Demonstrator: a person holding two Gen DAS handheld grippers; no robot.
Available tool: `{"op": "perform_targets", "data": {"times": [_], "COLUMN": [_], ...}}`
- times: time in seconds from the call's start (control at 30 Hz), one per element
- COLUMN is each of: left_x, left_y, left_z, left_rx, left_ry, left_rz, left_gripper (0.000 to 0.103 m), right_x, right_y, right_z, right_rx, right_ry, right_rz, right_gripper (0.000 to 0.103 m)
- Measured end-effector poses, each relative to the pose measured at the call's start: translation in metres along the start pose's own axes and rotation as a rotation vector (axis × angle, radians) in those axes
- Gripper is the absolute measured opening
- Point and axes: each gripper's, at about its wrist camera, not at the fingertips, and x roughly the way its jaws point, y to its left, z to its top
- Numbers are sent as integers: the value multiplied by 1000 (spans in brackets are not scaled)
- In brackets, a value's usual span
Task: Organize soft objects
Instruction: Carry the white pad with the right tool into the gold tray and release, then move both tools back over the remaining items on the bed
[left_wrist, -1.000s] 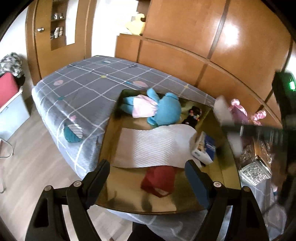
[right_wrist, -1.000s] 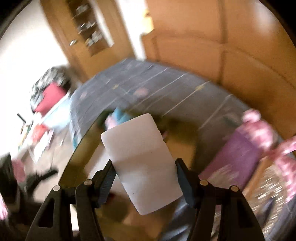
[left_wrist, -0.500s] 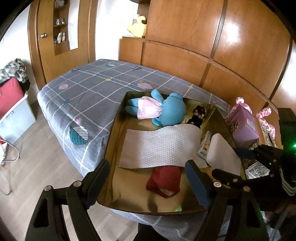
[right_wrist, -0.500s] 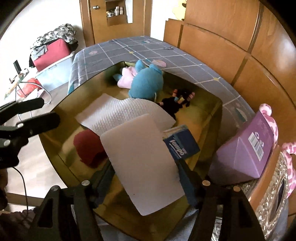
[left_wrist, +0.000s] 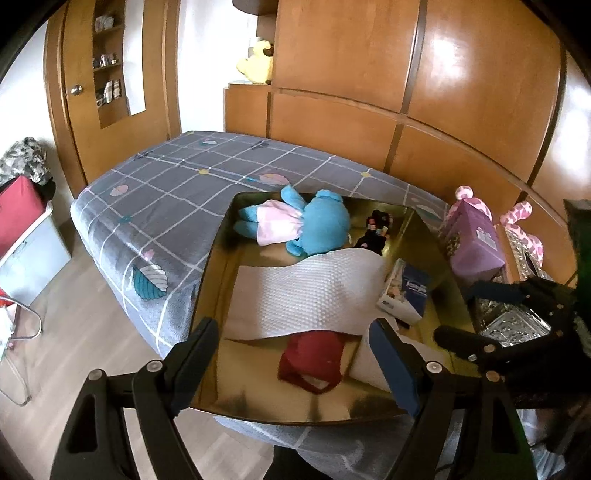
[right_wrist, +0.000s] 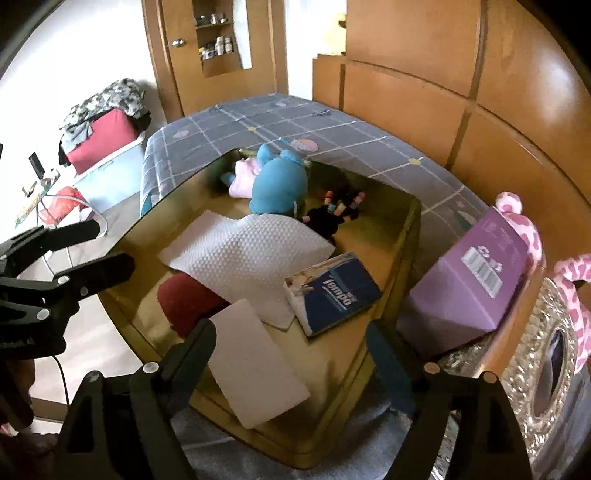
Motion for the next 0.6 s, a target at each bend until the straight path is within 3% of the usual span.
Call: {"op": "perform_targets", "data": {"times": [0.27, 0.6], "left_x": [-2, -9], "left_y": [-13, -48], "left_z": [1, 5], "left_rx": [35, 135], "left_ry": [-6, -28], "left_rz": [-13, -51], "left_gripper": [84, 84], "right_x": [-41, -100], "right_y": [-16, -70], "right_z": [-12, -50], "right_rx": [44, 194], "right_ry": [-91, -181], "right_rz": [-49, -156], "right_gripper": [85, 85]}}
